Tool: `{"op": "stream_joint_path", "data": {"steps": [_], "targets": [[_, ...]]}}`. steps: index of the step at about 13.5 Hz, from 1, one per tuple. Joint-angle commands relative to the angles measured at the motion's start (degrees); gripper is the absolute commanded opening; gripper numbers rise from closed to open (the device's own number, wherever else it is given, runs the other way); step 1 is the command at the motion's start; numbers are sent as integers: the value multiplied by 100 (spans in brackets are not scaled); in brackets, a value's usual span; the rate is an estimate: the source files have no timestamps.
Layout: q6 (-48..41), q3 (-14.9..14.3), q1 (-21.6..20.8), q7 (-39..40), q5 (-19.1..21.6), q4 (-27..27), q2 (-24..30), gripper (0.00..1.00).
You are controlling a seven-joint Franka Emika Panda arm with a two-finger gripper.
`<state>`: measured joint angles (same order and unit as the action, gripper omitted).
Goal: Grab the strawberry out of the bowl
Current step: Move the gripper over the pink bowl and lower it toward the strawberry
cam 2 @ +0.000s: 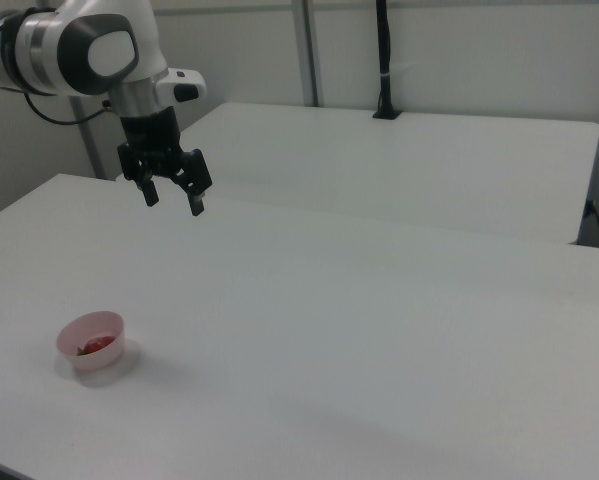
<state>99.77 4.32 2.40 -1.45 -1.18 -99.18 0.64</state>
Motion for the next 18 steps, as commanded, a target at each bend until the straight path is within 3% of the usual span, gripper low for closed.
{"op": "stream_joint_path", "data": {"steps": [1, 8, 12, 18], "targets": [[-55, -2, -38, 40, -32, 92, -64, 100], [-54, -10, -380, 372, -304, 31, -301, 100], [-107, -283, -1353, 382, -304, -434, -468, 100], [-28, -257, -2033, 444, -339, -1085, -881, 97]]}}
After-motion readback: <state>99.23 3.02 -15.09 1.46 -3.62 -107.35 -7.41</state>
